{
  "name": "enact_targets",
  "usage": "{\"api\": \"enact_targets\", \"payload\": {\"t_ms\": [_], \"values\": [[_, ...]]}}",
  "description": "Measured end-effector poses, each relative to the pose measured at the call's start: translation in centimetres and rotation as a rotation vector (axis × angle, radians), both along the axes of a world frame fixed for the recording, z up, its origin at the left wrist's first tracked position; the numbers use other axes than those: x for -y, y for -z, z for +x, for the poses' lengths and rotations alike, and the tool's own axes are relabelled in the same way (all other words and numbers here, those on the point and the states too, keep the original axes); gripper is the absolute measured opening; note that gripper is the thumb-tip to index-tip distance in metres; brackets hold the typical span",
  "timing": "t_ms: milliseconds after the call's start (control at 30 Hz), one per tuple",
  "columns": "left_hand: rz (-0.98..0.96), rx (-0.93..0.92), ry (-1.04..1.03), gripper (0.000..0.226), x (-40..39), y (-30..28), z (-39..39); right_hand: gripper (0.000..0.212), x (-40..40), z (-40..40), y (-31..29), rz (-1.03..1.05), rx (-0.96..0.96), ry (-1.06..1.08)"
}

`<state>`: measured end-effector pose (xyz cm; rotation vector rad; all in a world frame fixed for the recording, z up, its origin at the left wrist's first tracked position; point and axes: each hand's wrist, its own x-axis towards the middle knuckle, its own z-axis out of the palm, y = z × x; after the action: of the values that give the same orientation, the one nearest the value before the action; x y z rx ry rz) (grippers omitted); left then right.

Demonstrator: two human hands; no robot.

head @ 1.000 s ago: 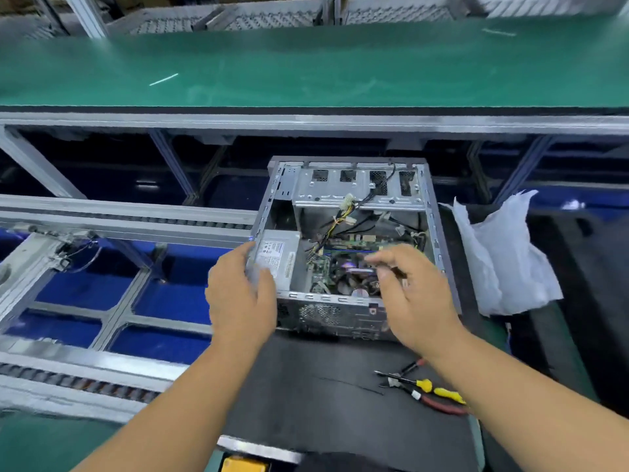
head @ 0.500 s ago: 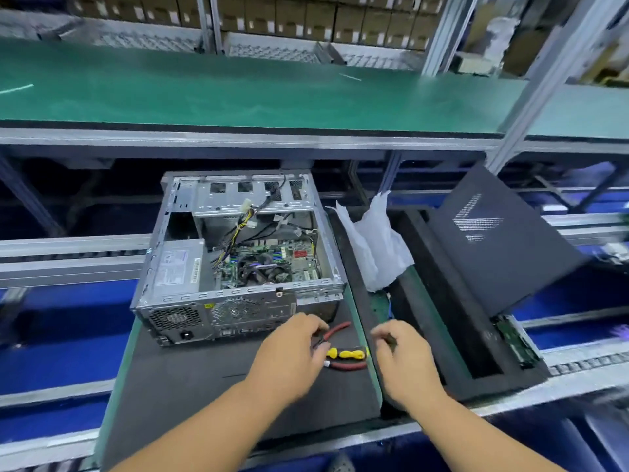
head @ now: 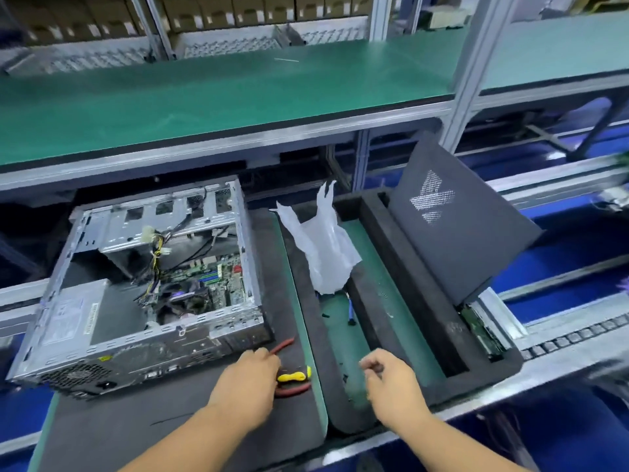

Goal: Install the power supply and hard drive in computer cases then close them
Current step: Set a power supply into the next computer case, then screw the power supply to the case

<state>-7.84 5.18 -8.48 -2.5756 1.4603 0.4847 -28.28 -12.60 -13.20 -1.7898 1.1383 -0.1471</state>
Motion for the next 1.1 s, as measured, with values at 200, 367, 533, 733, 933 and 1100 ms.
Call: {"api": "enact_targets", "payload": {"t_ms": [200,367,533,733,933,1100], "values": [[0.041,0.058,-0.133,0.022,2.2,-0.3,-1.3,0.023,7.3,-1.9,1.0,0.259,0.143,0.208],[-0.116,0.054,-0.198,0.012,5.8,-2.4,-2.7,0.017,10.4,-0.7,-0.6,0.362,0.180,0.082],[-0.393,-0.290,-0.326,0.016,10.5,-4.1,-3.9,0.038,10.3,3.2,-3.9,0.534,0.343,-0.159],[-0.457,-0.450,-0.437,0.027,12.7,-2.4,-4.7,0.016,10.3,5.3,-4.3,0.405,0.381,-0.218],[-0.560,-0.401,-0.851,0.023,8.3,-0.9,-3.8,0.008,12.4,4.5,-1.3,-0.272,0.050,-0.381],[-0.527,-0.397,-0.953,0.021,6.2,0.1,-5.3,0.016,11.8,7.1,0.3,-0.699,0.107,-0.537]]}}
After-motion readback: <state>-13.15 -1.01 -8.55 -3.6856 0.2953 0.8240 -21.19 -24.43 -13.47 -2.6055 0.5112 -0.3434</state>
